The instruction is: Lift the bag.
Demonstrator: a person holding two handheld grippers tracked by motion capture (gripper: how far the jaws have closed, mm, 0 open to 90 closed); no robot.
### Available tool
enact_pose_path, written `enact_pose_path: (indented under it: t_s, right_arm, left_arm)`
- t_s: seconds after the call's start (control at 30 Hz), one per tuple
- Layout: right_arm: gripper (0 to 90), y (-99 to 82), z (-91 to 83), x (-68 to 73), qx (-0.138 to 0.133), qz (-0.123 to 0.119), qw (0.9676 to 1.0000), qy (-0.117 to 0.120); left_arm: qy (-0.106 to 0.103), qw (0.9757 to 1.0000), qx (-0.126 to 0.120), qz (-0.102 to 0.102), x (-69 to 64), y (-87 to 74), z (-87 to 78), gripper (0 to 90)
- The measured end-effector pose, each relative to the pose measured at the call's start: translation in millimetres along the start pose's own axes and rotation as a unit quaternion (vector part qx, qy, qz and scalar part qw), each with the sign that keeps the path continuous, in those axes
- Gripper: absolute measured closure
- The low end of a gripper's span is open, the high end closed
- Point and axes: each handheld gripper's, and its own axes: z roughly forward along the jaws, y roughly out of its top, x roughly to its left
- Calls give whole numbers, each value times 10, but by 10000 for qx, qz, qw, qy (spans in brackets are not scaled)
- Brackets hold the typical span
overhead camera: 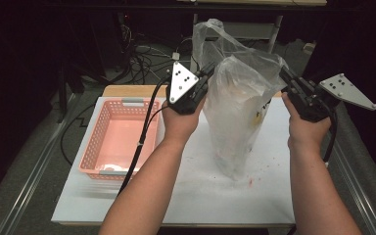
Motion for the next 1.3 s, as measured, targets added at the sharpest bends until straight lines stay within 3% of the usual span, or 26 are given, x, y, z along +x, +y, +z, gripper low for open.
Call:
enact_pose_path:
  t_s: [0.13, 0.37, 0.47, 0.6, 0.73, 0.77, 0.9, 1.17, 1.3]
  right_arm:
    - [900, -242, 42, -22, 322, 52, 9995, 8]
    - [900, -715, 90, 42, 1000, -35, 9949, 124]
    - [900, -879, 92, 46, 1216, -21, 9925, 133]
    - [900, -1047, 77, 42, 1449, 9, 9894, 136]
    - [877, -1073, 25, 24, 1469, 53, 9890, 154]
    - [874, -1059, 2, 17, 1426, 33, 9896, 161]
    - [850, -981, -121, 6, 1290, 64, 9914, 206]
    - [816, -868, -401, 35, 1156, -39, 9926, 367]
    - [775, -943, -483, 74, 1347, -95, 9897, 477]
  left_arm:
    - [79, 9994, 257, -201, 89, -246, -41, 881]
    - [198, 9956, 901, -166, 206, -600, -267, 853]
    - [216, 9939, 1078, -100, 226, -724, -388, 788]
    - [176, 9920, 1237, -174, 232, -826, -548, 689]
    - [86, 9909, 1328, -181, 174, -870, -698, 645]
    - [18, 9900, 1386, -272, 144, -879, -741, 631]
    - [2, 9898, 1363, -406, 99, -888, -870, 574]
    - [-100, 9881, 1470, -440, 23, -934, -1158, 461]
    - [-209, 9820, 1774, -622, -27, -1054, -1212, 377]
